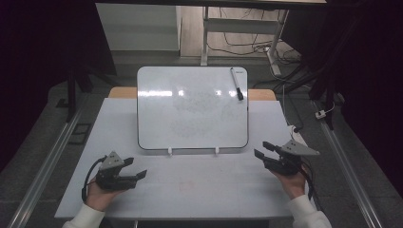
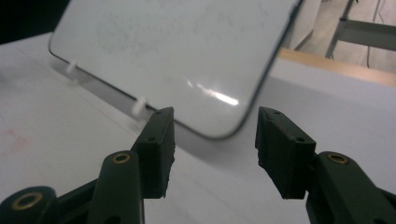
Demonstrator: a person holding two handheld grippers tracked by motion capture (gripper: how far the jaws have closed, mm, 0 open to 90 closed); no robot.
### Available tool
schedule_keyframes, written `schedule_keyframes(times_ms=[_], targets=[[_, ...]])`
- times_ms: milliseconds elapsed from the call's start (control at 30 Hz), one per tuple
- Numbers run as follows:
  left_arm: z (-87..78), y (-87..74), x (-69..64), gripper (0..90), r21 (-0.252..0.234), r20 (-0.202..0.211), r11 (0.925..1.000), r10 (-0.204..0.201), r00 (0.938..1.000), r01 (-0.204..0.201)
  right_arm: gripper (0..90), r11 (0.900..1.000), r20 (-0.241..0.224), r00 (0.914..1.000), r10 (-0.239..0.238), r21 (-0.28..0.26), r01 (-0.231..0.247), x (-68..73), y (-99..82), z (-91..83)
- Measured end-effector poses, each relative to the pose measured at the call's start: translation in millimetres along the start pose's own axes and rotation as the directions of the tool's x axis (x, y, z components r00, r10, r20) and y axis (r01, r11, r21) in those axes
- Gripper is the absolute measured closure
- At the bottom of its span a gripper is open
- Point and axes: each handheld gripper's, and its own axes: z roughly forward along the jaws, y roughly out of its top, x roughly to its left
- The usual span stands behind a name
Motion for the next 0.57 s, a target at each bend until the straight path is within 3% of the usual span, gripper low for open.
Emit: schedule_keyframes(times_ms=[200,567], targets=[[2.1,0.1,1.3,26.1,0.005,-0.002,1.0000,-0.004,1.0000,0.004,46.7,0.9992,0.028,0.9996,0.007,0.038,-0.008,-12.0,-25.2,-10.9],[1.6,0.0,2.1,25.9,-0.001,-0.003,1.0000,-0.006,1.0000,0.006,46.6,0.9976,0.003,0.9992,-0.040,0.057,0.040,-7.7,-28.5,-7.0]])
